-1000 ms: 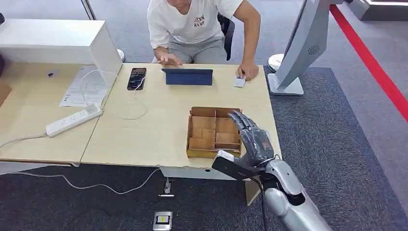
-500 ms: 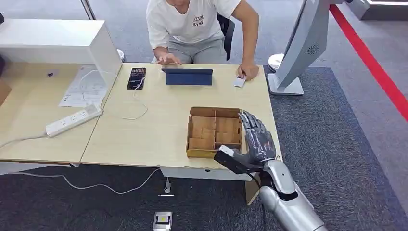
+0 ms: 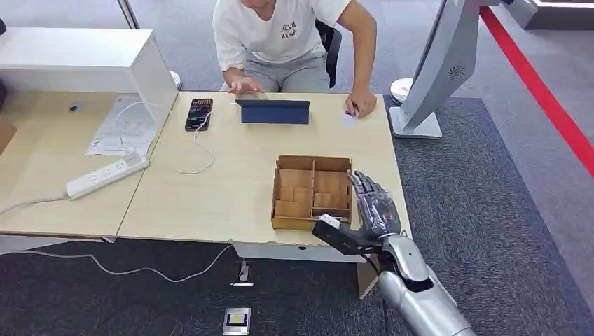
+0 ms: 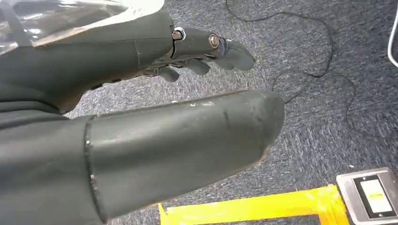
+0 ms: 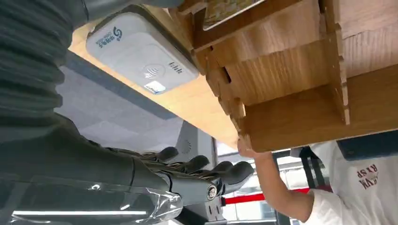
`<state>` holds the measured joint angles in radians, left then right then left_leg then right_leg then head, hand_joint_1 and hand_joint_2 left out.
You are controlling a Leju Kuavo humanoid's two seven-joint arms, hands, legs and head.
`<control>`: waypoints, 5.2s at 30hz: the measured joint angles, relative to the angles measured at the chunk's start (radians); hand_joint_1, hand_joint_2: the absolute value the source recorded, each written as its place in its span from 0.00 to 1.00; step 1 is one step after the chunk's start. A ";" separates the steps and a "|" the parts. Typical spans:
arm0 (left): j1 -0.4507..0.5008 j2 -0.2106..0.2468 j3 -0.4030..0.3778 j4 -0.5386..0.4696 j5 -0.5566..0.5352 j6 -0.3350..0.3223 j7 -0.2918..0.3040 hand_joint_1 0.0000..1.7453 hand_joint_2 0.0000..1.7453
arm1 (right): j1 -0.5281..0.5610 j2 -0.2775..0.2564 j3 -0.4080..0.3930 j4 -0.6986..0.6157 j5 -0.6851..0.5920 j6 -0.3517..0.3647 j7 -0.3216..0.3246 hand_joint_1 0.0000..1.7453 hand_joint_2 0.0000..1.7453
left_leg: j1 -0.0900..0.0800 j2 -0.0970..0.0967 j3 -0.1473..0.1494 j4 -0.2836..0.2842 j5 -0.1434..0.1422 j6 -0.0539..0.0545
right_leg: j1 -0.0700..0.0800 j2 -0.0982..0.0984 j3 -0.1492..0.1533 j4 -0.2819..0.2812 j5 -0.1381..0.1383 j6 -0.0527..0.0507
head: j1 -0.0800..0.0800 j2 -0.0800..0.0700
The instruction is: Pass the card to the sensor for recognition and then transmit it.
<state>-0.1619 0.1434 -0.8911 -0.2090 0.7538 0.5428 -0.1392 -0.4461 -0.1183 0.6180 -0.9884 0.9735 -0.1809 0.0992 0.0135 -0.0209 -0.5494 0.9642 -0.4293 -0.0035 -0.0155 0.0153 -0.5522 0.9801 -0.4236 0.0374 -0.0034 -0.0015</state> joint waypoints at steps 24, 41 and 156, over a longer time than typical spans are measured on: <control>0.000 -0.009 0.018 0.000 0.007 0.007 0.002 0.00 0.00 | -0.011 0.023 0.008 -0.016 -0.045 0.103 -0.075 0.00 1.00 | 0.000 0.000 0.000 0.000 0.000 0.000 | 0.000 0.000 0.000 0.000 0.000 0.000 | 0.000 0.000; 0.000 -0.019 0.021 0.000 0.024 0.006 0.013 0.00 0.00 | -0.060 0.080 0.032 0.070 -0.049 0.092 -0.112 0.00 1.00 | 0.000 0.000 0.000 0.000 0.000 0.000 | 0.000 0.000 0.000 0.000 0.000 0.000 | 0.000 0.000; 0.000 -0.030 0.064 0.000 0.024 0.033 -0.020 0.00 0.00 | -0.020 -0.022 -0.019 -0.119 -0.119 0.061 -0.016 1.00 1.00 | 0.000 0.000 0.000 0.000 0.000 0.000 | 0.000 0.000 0.000 0.000 0.000 0.000 | 0.000 0.000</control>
<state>-0.1617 0.1137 -0.8267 -0.2091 0.7778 0.5756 -0.1591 -0.4663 -0.1400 0.5989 -1.1070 0.8541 -0.1198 0.0828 0.0134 -0.0206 -0.5495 0.9642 -0.4293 -0.0036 -0.0155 0.0153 -0.5525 0.9801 -0.4236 0.0374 -0.0038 -0.0015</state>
